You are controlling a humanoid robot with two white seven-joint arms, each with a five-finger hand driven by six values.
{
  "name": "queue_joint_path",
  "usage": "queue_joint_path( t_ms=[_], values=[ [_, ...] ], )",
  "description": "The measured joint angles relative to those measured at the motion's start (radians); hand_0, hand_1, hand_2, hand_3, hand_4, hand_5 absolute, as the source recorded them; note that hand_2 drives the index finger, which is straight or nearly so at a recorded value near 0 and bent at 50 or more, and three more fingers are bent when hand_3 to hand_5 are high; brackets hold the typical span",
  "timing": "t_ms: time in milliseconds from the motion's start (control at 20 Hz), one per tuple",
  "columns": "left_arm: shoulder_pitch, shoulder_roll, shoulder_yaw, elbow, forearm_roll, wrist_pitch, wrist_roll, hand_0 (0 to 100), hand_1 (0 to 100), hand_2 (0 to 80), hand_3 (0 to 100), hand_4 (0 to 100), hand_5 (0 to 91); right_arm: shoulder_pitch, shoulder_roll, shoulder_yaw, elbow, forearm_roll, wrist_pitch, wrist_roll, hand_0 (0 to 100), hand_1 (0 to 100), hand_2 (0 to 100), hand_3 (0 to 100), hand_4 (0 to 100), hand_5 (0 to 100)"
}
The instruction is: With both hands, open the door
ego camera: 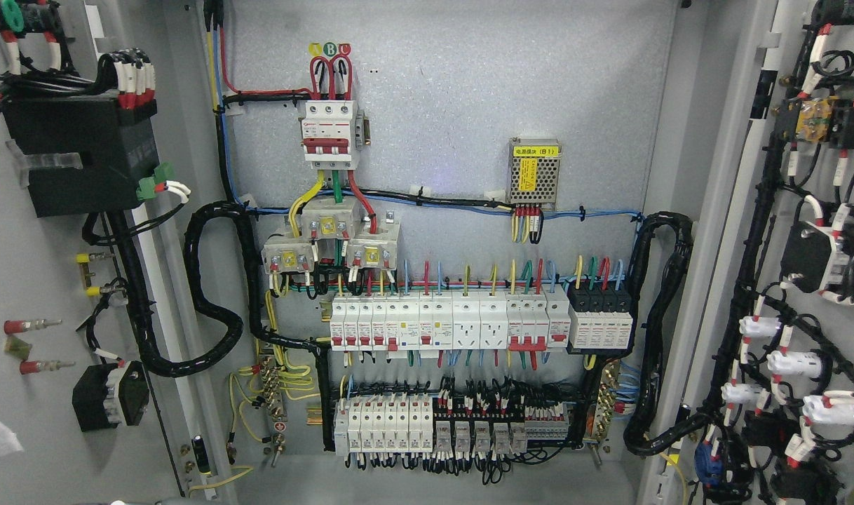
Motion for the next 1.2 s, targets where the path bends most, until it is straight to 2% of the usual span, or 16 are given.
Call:
queue_joint_path(
  t_ms=[300,1201],
  values=[
    [0.000,0.000,0.000,0.000,0.000,0.000,0.001,29,0,2.7,3,3,0.0,-0.029,0.000,0.004,0.014,-0.048,-0.001,-0.031,22,0,0,0,0,0],
    [0.000,0.000,0.000,0.000,0.000,0.000,-0.001,29,0,2.7,3,3,0.0,-0.104,0.000,0.039,0.032,-0.103,0.002,-0.036,22,0,0,0,0,0]
  ],
)
